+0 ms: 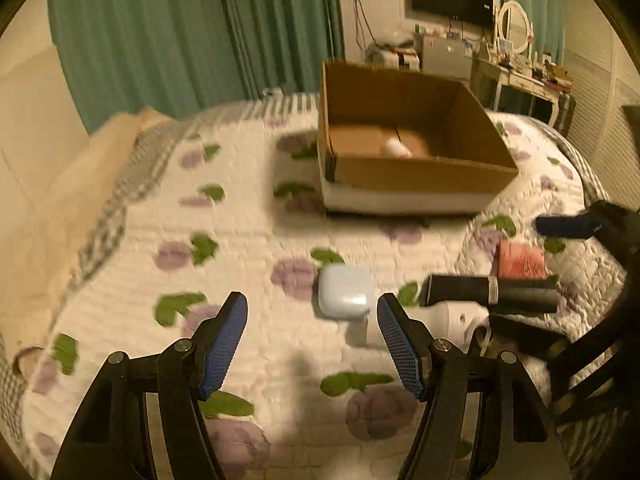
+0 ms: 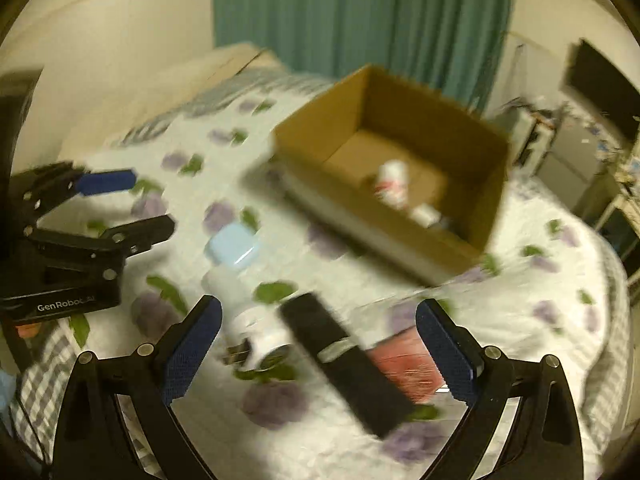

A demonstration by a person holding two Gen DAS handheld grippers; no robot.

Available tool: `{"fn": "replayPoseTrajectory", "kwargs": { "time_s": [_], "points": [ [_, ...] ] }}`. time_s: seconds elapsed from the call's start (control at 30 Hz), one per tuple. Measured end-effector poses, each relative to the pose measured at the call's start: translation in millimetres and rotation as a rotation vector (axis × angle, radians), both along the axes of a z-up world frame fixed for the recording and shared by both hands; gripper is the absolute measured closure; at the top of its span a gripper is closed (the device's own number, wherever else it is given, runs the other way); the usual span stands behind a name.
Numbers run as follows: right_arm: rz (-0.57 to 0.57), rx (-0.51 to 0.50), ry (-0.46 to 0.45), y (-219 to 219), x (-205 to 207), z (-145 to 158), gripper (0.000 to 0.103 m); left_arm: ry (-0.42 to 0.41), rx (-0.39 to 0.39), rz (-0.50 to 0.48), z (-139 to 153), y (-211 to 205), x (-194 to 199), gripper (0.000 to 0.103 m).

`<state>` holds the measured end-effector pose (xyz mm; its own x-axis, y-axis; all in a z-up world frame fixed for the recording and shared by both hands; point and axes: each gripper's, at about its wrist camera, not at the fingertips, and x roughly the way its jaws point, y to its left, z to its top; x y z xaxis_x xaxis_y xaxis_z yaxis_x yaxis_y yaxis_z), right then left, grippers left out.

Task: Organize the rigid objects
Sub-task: 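Grasp the white cylindrical device with the right tool while the left tool grasps the blue earbud case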

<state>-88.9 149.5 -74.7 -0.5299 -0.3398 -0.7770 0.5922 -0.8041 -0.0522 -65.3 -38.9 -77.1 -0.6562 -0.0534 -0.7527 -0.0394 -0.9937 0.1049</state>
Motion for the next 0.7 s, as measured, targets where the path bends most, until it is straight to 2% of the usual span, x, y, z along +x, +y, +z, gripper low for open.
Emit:
{"fn": "replayPoseTrajectory", "kwargs": {
  "time_s": [0.23,0.3,0.4,0.47,0.57,0.7],
  "points": [
    [0.087,0.073,-0.089,-39.3,-5.5,-50.2,0.012,-0.04,0.006,0.032,-18.9,-14.9,-5.5,0.033],
    [0.094,0.089,-0.109,-46.0,-9.2,-62.4,0.025,-0.053,0.006,0.035,-22.9,-16.5,-7.3,0.033],
    [0.103,0.125,-0.11,-51.7,-9.0,-74.5,0.039,-0.055,0.007,0.035,-24.2,-18.1,-7.5,0.033],
    [0.108,0.134,-0.097,-52.9,-6.4,-73.1,0.052,-0.053,0.011,0.04,-22.7,-19.5,-6.9,0.033],
    [0.102,0.106,-0.063,-47.2,-3.5,-62.1,0.052,-0.051,0.021,0.046,-20.6,-21.9,-6.9,0.033],
    [0.024,0.044,0.0,-27.6,-8.2,-35.1,0.052,-0.064,0.031,0.05,-20.9,-20.7,-12.0,0.033]
  ]
}}
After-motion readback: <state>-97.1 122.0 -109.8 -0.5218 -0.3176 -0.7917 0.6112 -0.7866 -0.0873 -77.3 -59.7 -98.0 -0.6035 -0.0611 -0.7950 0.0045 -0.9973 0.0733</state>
